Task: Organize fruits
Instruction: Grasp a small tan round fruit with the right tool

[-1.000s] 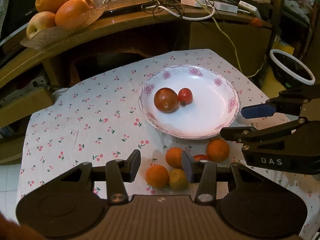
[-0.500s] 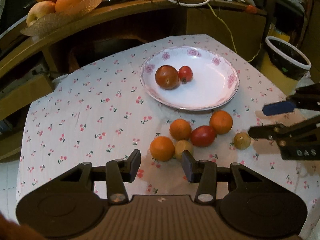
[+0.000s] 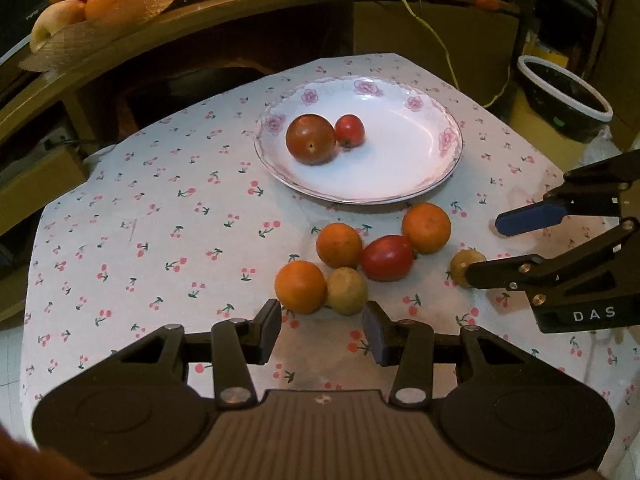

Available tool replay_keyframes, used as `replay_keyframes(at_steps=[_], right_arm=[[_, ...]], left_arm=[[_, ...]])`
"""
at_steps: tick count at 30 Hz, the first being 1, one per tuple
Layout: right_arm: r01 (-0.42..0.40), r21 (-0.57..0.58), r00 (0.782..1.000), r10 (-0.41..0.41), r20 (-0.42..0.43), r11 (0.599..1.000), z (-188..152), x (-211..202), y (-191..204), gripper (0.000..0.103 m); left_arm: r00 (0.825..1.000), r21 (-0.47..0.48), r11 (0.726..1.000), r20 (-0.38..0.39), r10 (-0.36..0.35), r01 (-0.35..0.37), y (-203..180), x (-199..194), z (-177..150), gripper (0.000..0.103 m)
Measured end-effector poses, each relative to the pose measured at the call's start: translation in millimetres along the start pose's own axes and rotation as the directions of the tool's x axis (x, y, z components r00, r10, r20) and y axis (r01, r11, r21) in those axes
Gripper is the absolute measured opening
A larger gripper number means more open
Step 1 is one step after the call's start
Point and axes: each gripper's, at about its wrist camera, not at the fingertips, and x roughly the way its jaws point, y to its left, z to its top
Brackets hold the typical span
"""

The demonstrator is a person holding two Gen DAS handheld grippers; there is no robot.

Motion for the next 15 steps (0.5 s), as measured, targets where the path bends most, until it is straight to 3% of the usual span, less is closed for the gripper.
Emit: replay_keyframes(at_steps=[12, 15], right_arm=[[-0.080, 0.021, 0.996, 0.081, -0.045, 0.997, 0.5, 6.8, 2.4, 0.040], [-0.110, 0.010, 0.992, 0.110, -0.059, 0.994, 2.5, 10.1, 6.3, 0.029]], left_arm=[[0.999, 0.002, 0.999, 0.013, -0.043, 0.043, -6.5, 0.0, 1.1, 0.049], [0.999, 0.016, 0.999, 0.026, -0.043, 0.042, -9.5, -0.3, 3.7, 0.049]])
